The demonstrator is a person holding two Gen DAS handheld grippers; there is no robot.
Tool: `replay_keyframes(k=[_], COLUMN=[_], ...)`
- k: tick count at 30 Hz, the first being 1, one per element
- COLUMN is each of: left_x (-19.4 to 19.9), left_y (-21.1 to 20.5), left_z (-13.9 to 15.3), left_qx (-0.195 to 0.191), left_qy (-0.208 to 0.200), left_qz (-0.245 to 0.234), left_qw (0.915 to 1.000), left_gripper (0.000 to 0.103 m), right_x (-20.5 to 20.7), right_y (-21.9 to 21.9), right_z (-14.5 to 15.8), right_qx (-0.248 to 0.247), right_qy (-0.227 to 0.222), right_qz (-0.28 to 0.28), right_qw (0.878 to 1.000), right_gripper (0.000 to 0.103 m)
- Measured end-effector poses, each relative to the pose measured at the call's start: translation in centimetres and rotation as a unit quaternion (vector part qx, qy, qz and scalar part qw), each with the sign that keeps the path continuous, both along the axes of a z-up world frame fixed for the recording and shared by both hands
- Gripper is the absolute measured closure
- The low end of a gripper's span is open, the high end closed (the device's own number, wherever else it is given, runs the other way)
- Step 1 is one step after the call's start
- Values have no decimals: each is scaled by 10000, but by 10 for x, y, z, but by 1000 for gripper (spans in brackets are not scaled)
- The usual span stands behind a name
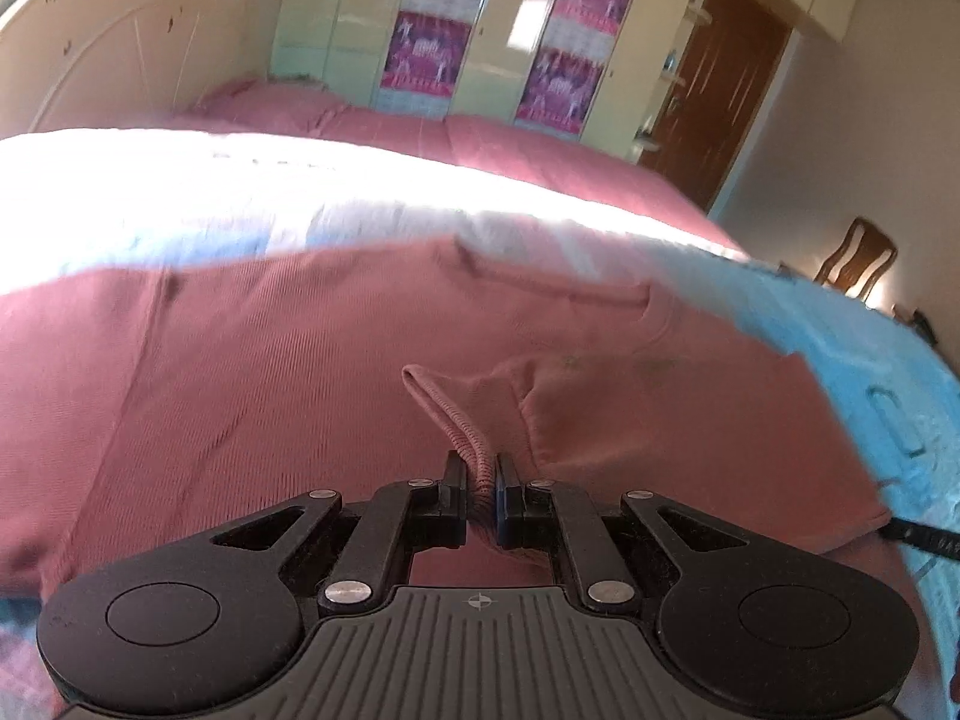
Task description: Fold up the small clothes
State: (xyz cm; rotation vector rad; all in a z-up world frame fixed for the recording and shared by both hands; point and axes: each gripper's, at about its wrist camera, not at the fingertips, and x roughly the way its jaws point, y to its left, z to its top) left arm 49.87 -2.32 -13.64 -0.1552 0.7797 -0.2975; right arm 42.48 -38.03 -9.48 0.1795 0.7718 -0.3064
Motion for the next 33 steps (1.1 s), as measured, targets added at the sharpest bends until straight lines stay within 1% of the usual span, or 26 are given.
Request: replay_keyframes(k=[2,3,4,5,6,7,9,10,13,15,16,17,18,19,22,23,24,25,26,27,28,30,31,32,33], left_x=[1,0,-2,-3,-3,-1,10,17,37,45,46,46,48,49,43,39,36,33,29,28,30,34,35,36,37], left_y=[0,1,2,4,7,9,14,14,7,2,0,-1,0,0,-5,-6,-5,-4,-2,-2,-3,-6,-7,-9,-10], left_z=[-7,-6,-5,-2,0,2,2,0,-10,-14,-15,-16,-18,-18,-18,-17,-16,-13,-11,-11,-14,-26,-28,-27,-24], left_qx=[52,67,128,222,224,173,57,31,11,-3,-31,-78,-208,-265,-159,-153,-174,-209,-224,-152,-39,86,136,182,226], left_qy=[80,41,-34,-128,-215,-273,-226,-162,98,78,71,97,167,154,-77,-187,-324,-497,-655,-708,-642,-448,-443,-435,-406], left_qz=[-76,-99,-78,-30,6,52,59,51,-4,37,41,45,88,168,239,256,285,343,399,463,507,508,514,510,515], left_qw=[9999,9999,9999,9997,9995,9995,9997,9999,10000,10000,10000,9999,9996,9994,9996,9994,9989,9980,9968,9963,9966,9977,9976,9976,9976], left_gripper=[95,94,84,75,55,50,50,50,50,51,72,89,98,98,98,98,98,98,98,98,98,98,98,97,93], right_x=[0,-1,-4,-10,-16,-21,-20,-15,15,42,55,70,82,94,123,130,133,134,134,131,129,131,133,132,131], right_y=[3,3,3,2,0,-2,-8,-12,-26,-34,-37,-43,-49,-56,-74,-80,-83,-85,-83,-78,-74,-70,-68,-68,-67], right_z=[0,2,6,14,21,29,40,44,50,49,46,40,34,28,5,-2,-6,-8,-6,0,4,-4,-9,-10,-8], right_qx=[-77,-47,12,10,-25,-5,100,179,515,538,554,646,772,931,1470,1655,1817,1945,1911,1629,1340,1073,974,925,913], right_qy=[38,71,55,-72,-222,-388,-624,-717,-899,-956,-931,-906,-871,-803,-553,-478,-449,-460,-528,-644,-688,-509,-415,-439,-428], right_qz=[73,127,151,151,158,191,253,276,304,415,448,491,516,521,474,473,515,613,785,906,945,961,989,1039,1065], right_qw=[9999,9999,9999,9999,9996,9991,9977,9969,9942,9931,9931,9926,9919,9911,9865,9839,9810,9779,9770,9804,9841,9883,9895,9893,9892], right_gripper=[83,81,76,69,66,65,65,67,68,68,68,68,68,68,68,71,76,100,99,99,99,99,99,99,99])
